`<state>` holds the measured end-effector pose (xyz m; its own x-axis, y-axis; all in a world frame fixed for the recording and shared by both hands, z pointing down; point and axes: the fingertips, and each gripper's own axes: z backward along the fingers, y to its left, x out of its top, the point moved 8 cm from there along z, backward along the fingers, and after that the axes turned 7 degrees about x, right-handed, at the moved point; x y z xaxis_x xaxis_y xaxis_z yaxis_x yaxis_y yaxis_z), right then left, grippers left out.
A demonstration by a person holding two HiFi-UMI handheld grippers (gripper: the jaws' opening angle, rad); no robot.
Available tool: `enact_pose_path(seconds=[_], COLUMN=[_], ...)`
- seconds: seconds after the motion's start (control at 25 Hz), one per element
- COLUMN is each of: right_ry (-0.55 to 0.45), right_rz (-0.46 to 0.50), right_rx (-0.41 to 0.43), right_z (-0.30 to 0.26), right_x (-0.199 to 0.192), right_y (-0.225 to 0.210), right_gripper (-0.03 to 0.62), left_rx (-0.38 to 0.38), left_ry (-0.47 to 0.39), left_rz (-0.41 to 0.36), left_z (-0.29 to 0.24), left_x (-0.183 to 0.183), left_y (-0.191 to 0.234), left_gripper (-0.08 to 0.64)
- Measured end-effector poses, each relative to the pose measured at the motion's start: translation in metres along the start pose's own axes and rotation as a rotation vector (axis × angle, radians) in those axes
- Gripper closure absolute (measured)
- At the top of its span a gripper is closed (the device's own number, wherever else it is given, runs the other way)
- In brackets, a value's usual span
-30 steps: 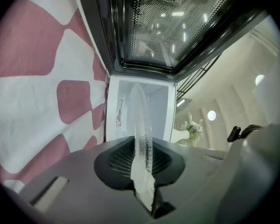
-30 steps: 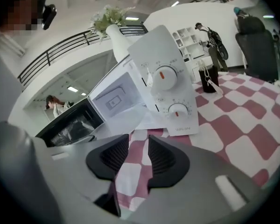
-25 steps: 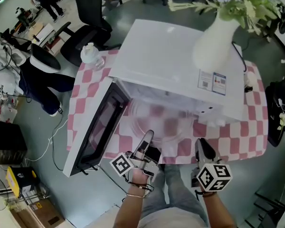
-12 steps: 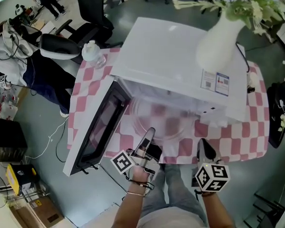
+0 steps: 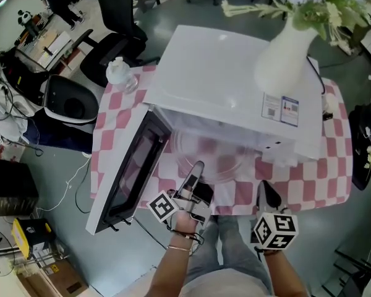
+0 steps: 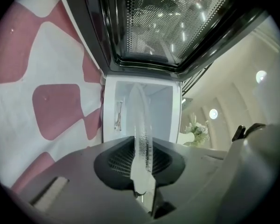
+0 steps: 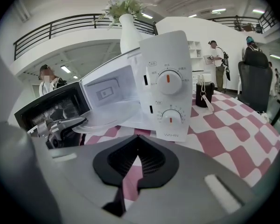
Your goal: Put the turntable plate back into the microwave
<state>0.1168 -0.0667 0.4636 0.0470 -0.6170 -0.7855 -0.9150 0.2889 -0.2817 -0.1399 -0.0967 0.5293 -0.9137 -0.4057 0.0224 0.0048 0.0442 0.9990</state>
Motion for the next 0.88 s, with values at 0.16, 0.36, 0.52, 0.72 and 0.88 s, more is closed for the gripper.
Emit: enact_pose_path(seconds=[0.16, 0.36, 0.52, 0.72, 0.88], right_ry=[-0.003, -0.003, 0.000, 0.001, 0.005], right_rz=[0.002, -0.002, -0.009, -0.018, -0.024], right_rx=[0.002, -0.004, -0.017, -0.034, -0.042], right_z=[-0.001, -0.001, 0.002, 0.005, 0.004], right_x=[0.000, 0.000, -0.003, -0.005, -0.006], right_y=[0.002, 0.001, -0.003, -0.007, -0.010], right_gripper=[0.583, 0.583, 0.583, 0.583, 0.583], left_rx=[-0.006, -0.011, -0.019, -0.009, -0.003], left_ry=[0.002, 0.010, 0.007, 0.002, 0.001], left_rz=[-0.012, -0.035, -0.031, -0.013, -0.021], left_z=[-0.009, -0.023, -0.034, -0.042, -0.049], left_x=[0.005, 0.010, 0.010, 0.012, 0.014], left_y=[-0.001, -0.005, -0.005, -0.003, -0.003], left_gripper=[0.520, 0.518, 0.517, 0.517, 0.515])
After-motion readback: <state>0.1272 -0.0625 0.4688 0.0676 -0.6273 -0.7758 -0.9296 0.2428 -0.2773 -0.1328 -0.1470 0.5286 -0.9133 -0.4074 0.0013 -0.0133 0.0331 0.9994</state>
